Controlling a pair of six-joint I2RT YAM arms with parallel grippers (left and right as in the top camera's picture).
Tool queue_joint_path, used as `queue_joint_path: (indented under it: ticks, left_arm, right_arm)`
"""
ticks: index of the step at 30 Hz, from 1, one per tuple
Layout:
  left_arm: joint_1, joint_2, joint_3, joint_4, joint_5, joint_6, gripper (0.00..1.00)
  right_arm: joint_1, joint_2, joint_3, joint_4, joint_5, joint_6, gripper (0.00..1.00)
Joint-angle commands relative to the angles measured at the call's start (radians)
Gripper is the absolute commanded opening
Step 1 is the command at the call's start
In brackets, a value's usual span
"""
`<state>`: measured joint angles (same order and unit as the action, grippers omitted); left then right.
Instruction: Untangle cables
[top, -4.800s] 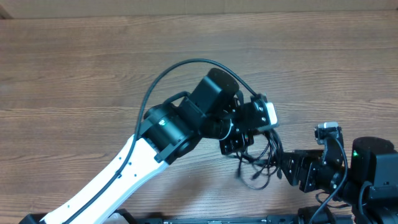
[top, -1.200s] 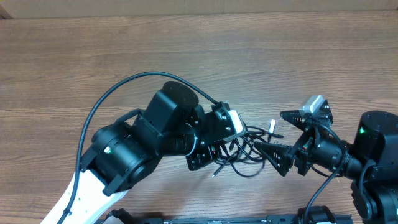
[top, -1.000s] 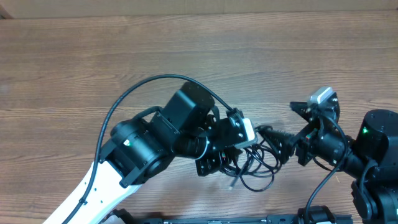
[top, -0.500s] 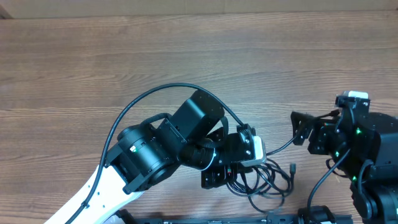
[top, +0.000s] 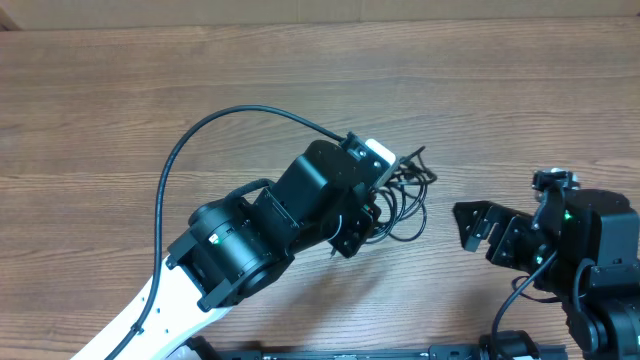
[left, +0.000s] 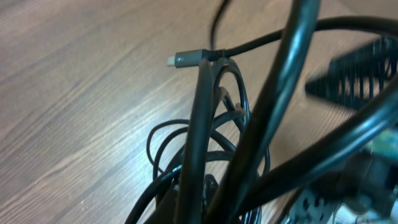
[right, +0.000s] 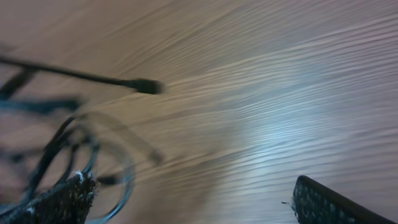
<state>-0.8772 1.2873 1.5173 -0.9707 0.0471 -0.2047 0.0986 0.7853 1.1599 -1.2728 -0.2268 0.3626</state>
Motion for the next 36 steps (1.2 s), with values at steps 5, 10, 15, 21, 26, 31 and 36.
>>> queue_joint_path:
  ticks: [5, 10, 15, 21, 26, 31, 36]
  left_arm:
    - [0.002, -0.006, 0.024, 0.176, -0.031, -0.089, 0.04]
    - [0.002, -0.005, 0.024, 0.236, -0.028, -0.100, 0.04]
    - [0.002, -0.005, 0.024, 0.253, -0.026, -0.192, 0.04]
    - [0.001, -0.004, 0.024, 0.314, 0.095, -0.216, 0.04]
    - [0.000, -0.004, 0.024, 0.325, 0.148, -0.216, 0.04]
    - [0.000, -0.004, 0.024, 0.335, 0.198, -0.215, 0.04]
    - [-0.002, -0.002, 0.024, 0.372, 0.330, -0.215, 0.04]
  right_arm:
    - [-0.003, -0.003, 0.026, 0.093, -0.439, 0.005, 1.00]
    - [-0.003, -0.003, 0.026, 0.169, -0.527, 0.113, 0.92]
    - [-0.003, -0.003, 0.026, 0.219, -0.538, 0.156, 0.66]
    - [-0.003, -0.003, 0.026, 0.256, -0.539, 0.242, 0.32]
    - [-0.003, -0.003, 0.026, 0.268, -0.537, 0.244, 0.27]
    - [-0.003, -0.003, 0.026, 0.294, -0.534, 0.244, 0.25]
    - [-0.003, -0.003, 0.026, 0.346, -0.535, 0.293, 0.14]
